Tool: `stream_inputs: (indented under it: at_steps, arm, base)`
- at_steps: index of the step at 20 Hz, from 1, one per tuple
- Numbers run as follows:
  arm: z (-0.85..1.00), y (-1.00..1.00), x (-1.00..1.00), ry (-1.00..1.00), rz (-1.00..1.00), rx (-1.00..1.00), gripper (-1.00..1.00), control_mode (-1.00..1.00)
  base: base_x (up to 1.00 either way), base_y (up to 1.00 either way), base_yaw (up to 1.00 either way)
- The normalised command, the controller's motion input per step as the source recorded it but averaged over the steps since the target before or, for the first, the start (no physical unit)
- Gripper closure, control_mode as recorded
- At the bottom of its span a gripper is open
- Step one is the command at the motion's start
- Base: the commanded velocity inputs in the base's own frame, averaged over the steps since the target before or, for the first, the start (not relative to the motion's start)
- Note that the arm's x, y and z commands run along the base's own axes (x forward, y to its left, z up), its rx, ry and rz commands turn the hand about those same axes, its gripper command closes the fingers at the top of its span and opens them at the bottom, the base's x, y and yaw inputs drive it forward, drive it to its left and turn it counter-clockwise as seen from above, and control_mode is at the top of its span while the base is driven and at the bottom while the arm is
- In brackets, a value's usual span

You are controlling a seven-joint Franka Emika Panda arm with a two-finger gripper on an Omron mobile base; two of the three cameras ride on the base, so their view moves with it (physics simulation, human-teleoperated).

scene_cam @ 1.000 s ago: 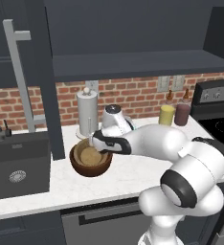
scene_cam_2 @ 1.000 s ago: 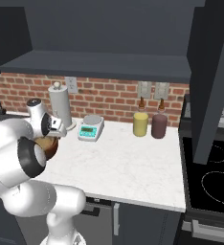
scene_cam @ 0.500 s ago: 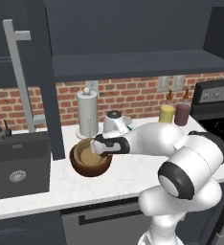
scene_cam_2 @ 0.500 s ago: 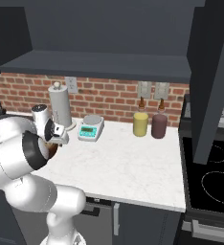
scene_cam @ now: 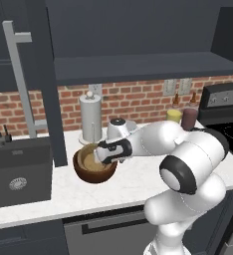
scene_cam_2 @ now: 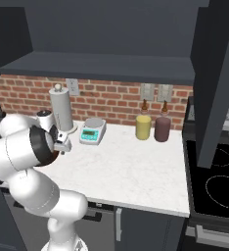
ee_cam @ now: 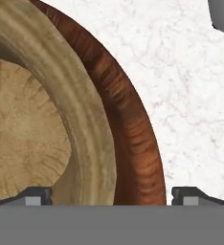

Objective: Pick up the bowls on the counter and stack them on top of one another in the open cabinet. Place the smaller bowl on top of the larger bowl.

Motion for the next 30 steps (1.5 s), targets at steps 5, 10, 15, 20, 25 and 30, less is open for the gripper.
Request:
stream_inputs:
  at_steps: [5,10,15,20,25,30]
  arm:
    - [-0.22,0.03,0.0,0.01,0.0,0.0,1.0,-1.0]
    - [0.0,0.0,0.0,0.0,0.0,0.0,1.0,-1.0]
    - [0.0,0.0,-0.03,0.0,0.0,0.0,1.0,-1.0]
    - [0.09,-0.15,-0.42,-0.01,-0.04,0.03,1.0,-1.0]
    - [0.49,-0.54,-0.78,-0.1,-0.17,0.12,1.0,-1.0]
    - [0.88,-0.61,-0.64,-0.15,-0.21,0.16,1.0,-1.0]
  base:
    - [0.0,0.0,0.0]
    - [0.0,0.0,0.0]
    - [0.0,0.0,0.0]
    - [0.0,0.0,0.0]
    - [0.0,0.0,0.0]
    - [0.0,0.0,0.0]
